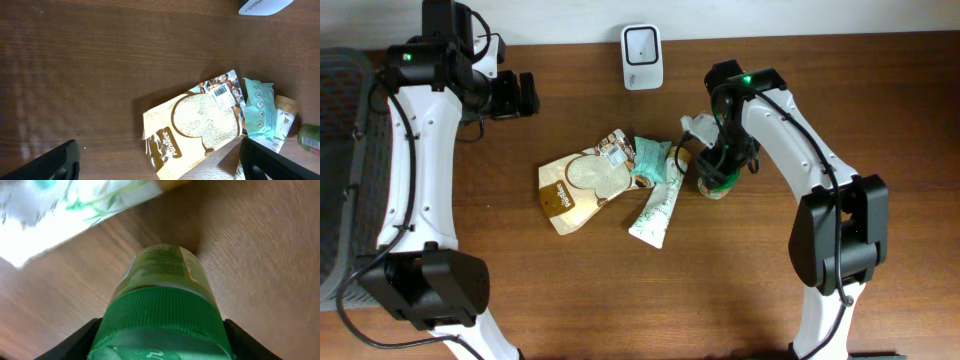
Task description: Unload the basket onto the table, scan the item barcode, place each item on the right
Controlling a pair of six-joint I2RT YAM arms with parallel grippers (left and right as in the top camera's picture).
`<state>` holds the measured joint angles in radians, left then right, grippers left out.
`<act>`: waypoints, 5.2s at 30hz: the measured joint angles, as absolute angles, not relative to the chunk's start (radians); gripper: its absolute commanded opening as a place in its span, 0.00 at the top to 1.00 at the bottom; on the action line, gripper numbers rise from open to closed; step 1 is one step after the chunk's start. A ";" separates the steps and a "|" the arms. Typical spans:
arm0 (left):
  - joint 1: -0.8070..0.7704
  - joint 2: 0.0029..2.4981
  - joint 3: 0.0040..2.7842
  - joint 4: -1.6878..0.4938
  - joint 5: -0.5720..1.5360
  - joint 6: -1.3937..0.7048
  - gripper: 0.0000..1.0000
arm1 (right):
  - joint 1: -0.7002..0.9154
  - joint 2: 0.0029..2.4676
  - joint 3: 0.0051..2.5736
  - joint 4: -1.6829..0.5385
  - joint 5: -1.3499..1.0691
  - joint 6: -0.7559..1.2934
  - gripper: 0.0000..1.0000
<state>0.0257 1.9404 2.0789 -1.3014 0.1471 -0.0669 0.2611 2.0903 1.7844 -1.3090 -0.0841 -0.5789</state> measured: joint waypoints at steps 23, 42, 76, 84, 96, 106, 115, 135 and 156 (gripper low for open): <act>0.026 1.940 2.078 -1.301 0.147 -0.067 0.01 | 0.260 2.090 1.648 -1.240 -0.091 -1.252 0.02; 0.026 1.940 2.078 -1.302 0.147 -0.067 0.01 | 0.260 2.090 2.064 -1.466 -0.158 -0.443 0.02; 0.026 1.940 2.079 -1.302 0.147 -0.067 0.01 | 0.306 2.091 1.673 -1.248 -0.069 0.448 0.37; 0.026 1.940 2.078 -1.301 0.147 -0.067 0.01 | 0.306 2.089 1.673 -1.217 -0.083 0.780 0.38; 0.026 1.940 2.079 -1.301 0.147 -0.067 0.01 | 0.306 2.087 1.670 -1.075 -0.010 0.970 0.02; 0.026 1.940 2.079 -1.301 0.147 -0.067 0.01 | 0.300 2.090 1.844 -1.182 0.030 0.137 0.01; 0.026 1.940 2.079 -1.301 0.147 -0.067 0.01 | 0.300 2.090 1.791 -1.213 -0.081 -0.128 0.02; 0.026 1.940 2.079 -1.301 0.147 -0.067 0.01 | 0.300 2.090 1.701 -1.118 -0.057 -0.176 0.10; 0.026 1.940 2.079 -1.302 0.147 -0.067 0.01 | 0.300 2.090 1.684 -1.105 -0.032 -0.129 0.45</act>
<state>0.0257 1.9404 2.0789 -1.3018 0.1471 -0.0669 0.3000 2.0903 1.6844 -1.1049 -0.0319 -0.1287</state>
